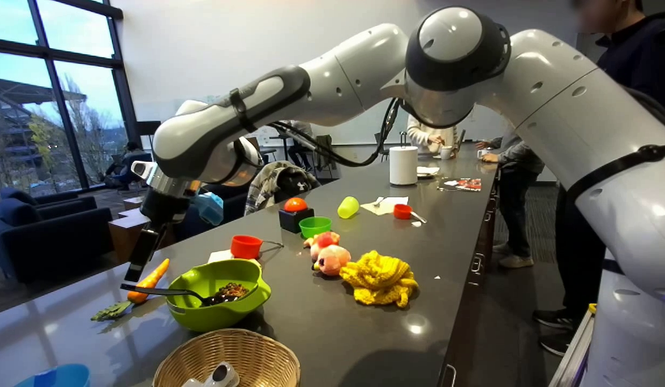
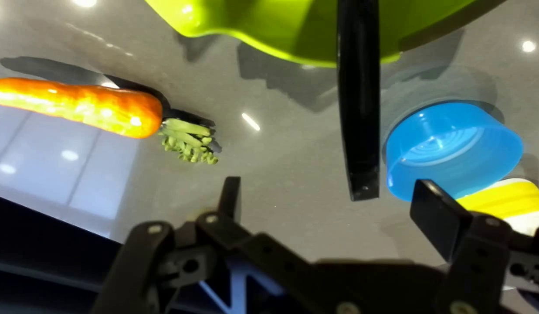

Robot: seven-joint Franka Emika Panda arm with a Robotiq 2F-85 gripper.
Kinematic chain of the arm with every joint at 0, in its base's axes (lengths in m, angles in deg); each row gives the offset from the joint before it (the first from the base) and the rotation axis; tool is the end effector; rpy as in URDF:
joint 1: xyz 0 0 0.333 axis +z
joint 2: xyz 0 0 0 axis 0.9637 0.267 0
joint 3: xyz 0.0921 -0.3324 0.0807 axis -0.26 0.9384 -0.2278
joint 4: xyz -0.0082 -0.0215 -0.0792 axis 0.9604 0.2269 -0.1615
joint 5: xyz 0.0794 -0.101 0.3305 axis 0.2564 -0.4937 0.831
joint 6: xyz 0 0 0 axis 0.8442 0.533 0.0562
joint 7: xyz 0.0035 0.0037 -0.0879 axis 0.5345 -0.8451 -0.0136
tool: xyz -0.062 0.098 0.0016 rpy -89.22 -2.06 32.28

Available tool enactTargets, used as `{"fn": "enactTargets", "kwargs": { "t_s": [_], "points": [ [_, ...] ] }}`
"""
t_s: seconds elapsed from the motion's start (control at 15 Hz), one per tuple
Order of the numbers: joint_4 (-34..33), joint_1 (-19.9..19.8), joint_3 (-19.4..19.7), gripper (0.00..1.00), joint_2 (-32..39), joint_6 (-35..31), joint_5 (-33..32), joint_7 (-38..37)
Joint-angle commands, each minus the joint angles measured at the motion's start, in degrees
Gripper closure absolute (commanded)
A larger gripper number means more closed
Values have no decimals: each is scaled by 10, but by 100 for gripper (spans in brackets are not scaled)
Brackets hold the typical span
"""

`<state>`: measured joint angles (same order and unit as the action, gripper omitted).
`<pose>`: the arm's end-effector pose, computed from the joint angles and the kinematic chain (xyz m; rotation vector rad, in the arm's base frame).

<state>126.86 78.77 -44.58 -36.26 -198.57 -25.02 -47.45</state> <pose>0.6434 0.3697 0.4101 -2.2559 -1.5969 -0.6188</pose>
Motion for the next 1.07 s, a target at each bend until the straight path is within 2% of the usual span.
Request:
{"fn": "enactTargets", "kwargs": {
  "t_s": [0.0, 0.27, 0.33, 0.4, 0.93, 1.0],
  "points": [
    [79, -28, -21, 0, -62, -16, 24, -9],
    [112, -31, -27, 0, -73, -31, 37, -10],
    [112, -9, -2, 0, -77, -32, 60, 4],
    [114, -5, 1, 0, -74, -35, 63, 5],
    [121, 22, 5, 0, -62, -41, 89, 15],
    [122, 24, 5, 5, -62, -41, 91, 15]
  ]
}}
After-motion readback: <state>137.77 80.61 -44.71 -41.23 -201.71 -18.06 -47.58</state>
